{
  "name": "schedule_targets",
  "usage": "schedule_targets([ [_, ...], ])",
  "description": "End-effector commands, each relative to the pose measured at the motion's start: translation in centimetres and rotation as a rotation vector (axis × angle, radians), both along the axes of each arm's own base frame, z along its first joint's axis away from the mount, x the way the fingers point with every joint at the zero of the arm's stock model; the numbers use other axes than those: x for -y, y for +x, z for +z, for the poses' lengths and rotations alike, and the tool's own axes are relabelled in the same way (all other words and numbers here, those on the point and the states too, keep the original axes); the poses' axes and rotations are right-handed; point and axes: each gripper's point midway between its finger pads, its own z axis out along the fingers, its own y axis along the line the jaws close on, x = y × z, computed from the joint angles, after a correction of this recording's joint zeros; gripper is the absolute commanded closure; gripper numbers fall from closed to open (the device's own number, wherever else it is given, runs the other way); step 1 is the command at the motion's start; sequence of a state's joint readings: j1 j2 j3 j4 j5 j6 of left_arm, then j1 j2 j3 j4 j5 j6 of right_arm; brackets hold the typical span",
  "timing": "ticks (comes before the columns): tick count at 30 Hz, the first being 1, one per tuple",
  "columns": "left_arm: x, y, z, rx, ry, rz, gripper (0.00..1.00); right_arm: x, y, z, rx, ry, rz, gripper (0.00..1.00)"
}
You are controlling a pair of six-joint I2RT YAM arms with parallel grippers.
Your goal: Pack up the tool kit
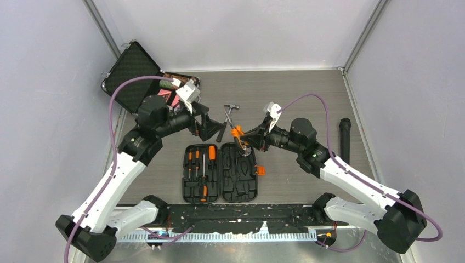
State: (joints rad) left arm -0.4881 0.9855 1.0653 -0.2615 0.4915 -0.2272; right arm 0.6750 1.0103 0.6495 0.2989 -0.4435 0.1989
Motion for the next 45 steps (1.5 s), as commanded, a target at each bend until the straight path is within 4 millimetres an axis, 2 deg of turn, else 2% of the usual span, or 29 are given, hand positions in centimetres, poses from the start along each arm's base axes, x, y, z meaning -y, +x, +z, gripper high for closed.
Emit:
schedule_targets([
  [1,-1.9,-2.1,-1.3,0.175,0.277,-0.158,0.07,-0.1,-0.8,3.0,0.177,-0.077,0.096,0.95],
  [5,-3.6,-2.5,-0.7,0.415,0.430,-0.201,0.07,-0.1,-1.3,2.7,0.201,-0.173,0.157,0.95],
  [6,-3.8,-2.7,-0.3,0.506,0.458,-0.219,0.07,-0.3,-1.9,2.8,0.190,-0.189,0.200,0.95],
  [10,-3.7,-4.0,1.1,0.809,0.488,-0.286,0.07,-0.6,-2.1,2.3,0.194,-0.253,0.265,0.95],
  [13,-3.2,-4.6,1.9,0.904,0.481,-0.333,0.09,-0.7,-2.0,2.5,0.215,-0.272,0.271,0.95],
  [19,-1.7,-5.6,1.6,0.853,0.466,-0.463,0.14,-0.7,-1.5,2.4,0.259,-0.316,0.276,0.95],
  [27,0.1,-6.1,-0.6,0.715,0.464,-0.565,0.15,-0.3,-0.7,2.7,0.370,-0.440,0.233,0.95],
  [32,1.2,-5.9,-1.4,0.602,0.418,-0.585,0.16,0.0,-0.3,3.3,0.457,-0.492,0.203,0.95],
  [45,2.4,-4.9,-3.5,0.423,0.434,-0.607,0.23,-1.1,-0.6,3.3,0.498,-0.519,0.227,0.95],
])
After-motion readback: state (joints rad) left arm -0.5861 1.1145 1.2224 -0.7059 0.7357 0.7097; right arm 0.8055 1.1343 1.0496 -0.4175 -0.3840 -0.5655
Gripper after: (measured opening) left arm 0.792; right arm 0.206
